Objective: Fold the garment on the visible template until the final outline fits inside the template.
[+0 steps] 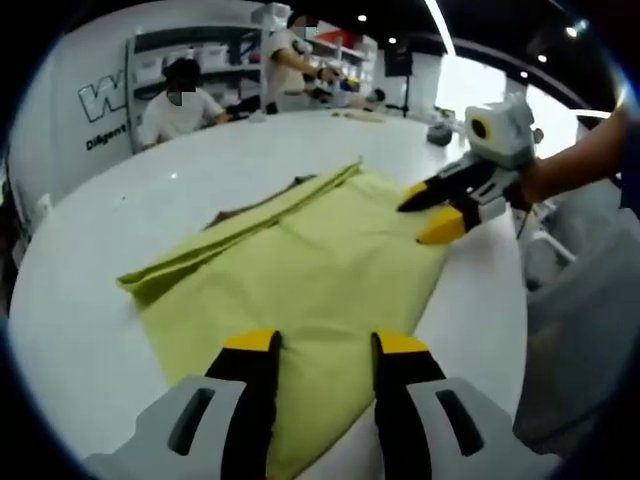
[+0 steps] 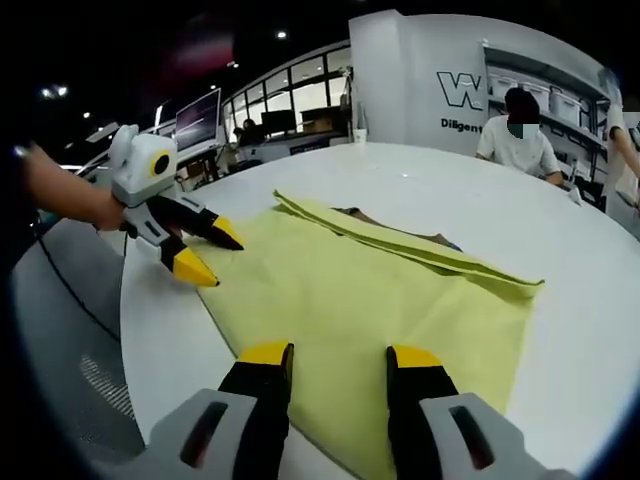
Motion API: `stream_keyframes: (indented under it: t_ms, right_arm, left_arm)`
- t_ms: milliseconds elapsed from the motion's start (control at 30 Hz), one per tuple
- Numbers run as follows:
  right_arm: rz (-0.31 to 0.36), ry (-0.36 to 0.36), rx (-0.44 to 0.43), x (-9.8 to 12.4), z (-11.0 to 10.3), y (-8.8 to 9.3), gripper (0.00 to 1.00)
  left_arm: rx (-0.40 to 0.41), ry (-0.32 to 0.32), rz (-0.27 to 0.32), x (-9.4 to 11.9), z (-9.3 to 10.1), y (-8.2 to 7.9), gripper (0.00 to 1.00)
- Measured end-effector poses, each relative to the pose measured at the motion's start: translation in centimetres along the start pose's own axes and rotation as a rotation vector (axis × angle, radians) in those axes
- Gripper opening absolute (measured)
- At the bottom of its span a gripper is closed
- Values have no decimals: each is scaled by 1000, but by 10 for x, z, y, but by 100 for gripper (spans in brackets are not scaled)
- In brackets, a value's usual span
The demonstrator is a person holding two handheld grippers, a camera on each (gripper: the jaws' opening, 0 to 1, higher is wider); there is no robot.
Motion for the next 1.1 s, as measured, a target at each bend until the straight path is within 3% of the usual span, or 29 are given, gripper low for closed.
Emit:
stream_keyframes:
  t_ms: [67,133,167,233,300,400,433,567,667,733,833,1000,1100]
  right_arm:
    - [-15,-13,-18,2,0,-2,36]
    - [2,-23,-8,3,2,-8,38]
    - [42,-15,-1,3,6,-19,37]
    - [86,4,-48,2,20,-35,35]
    - [88,19,-83,-2,33,-44,38]
    - [77,25,-151,-8,47,-48,42]
    - [75,30,-174,-11,55,-48,44]
    - [34,39,-247,-19,78,-41,46]
    - [36,33,-255,-25,94,-38,44]
    - [31,23,-254,-28,93,-38,44]
    - [30,7,-244,-36,104,-43,45]
    - [57,21,-196,-43,116,-61,47]
    - [119,104,-240,-42,148,-74,49]
  left_arm:
    - [3,12,-29,5,-3,-1,38]
    - [7,14,-15,8,-7,-9,46]
    - [12,9,-11,10,-13,-16,47]
    - [21,-11,10,8,-28,-24,46]
    - [74,-37,42,6,-40,-38,46]
    - [172,-40,25,-6,-57,-42,48]
    - [171,-39,22,-9,-61,-42,49]
    - [242,-14,-6,-17,-65,-41,50]
    - [241,1,-35,-22,-68,-41,50]
    - [233,15,-51,-25,-70,-41,49]
    - [226,17,-46,-28,-80,-47,47]
    - [238,-31,-16,-29,-103,-58,54]
    - [243,-105,43,-23,-123,-67,56]
Point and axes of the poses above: the point that each gripper's makers call its tool centre point, and the gripper's own axes: x roughly backward along the fingers, z roughly to its right, y roughly out of its underside, the point moved 2 cm from there along x, roughly backward along the fingers
